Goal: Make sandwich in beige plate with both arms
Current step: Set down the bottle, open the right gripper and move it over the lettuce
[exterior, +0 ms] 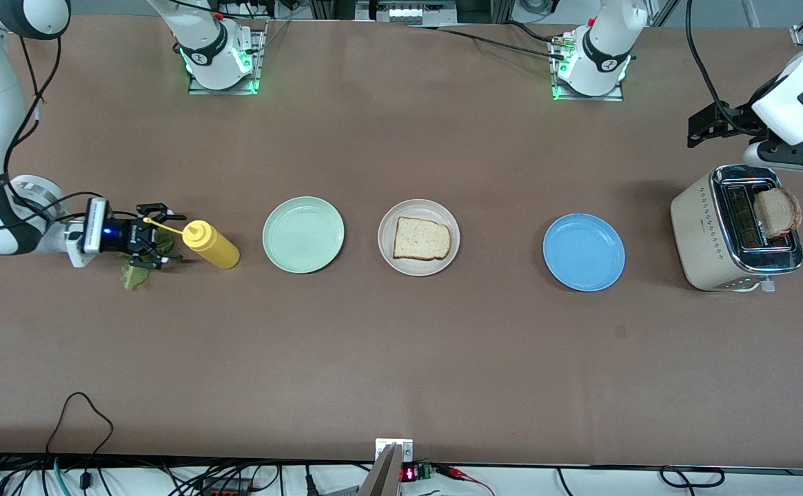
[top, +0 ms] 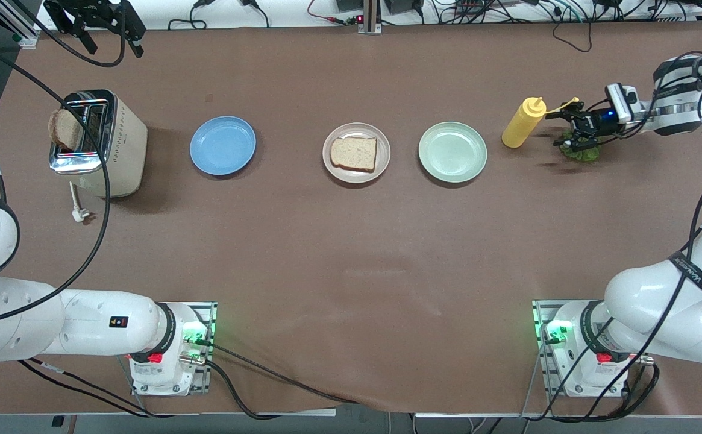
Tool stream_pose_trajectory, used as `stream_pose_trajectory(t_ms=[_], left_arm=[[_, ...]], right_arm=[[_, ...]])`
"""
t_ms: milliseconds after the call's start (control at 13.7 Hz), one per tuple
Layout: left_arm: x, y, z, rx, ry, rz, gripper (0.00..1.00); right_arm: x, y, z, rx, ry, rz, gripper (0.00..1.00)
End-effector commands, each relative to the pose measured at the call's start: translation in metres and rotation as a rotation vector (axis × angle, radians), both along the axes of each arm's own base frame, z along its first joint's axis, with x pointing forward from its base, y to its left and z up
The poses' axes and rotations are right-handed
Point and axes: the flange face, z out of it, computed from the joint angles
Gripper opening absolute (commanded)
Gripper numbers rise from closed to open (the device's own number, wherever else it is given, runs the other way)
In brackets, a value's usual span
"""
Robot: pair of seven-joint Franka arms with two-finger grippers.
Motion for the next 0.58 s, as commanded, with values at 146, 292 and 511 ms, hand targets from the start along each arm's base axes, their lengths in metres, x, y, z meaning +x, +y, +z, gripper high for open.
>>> stream_pose_trajectory(t_ms=[146,292,511], left_arm=[[0.002,-0.001,0.005,-0.011,0.001,0.005,1.0],[0.002,-0.001,0.005,-0.011,0.0,0.006,1.0],[0.002,-0.001,0.005,-0.011,0.0,0.005,1.0]], right_arm=[[0.005,-0.054,0.059,-0.146,0.08,0.035,1.0],[0.01,-0.068,0.092,-0.233,0.152,0.024,1.0],[0.014,-0.08,0.133,-0.37,0.269,-0.012,1.0]])
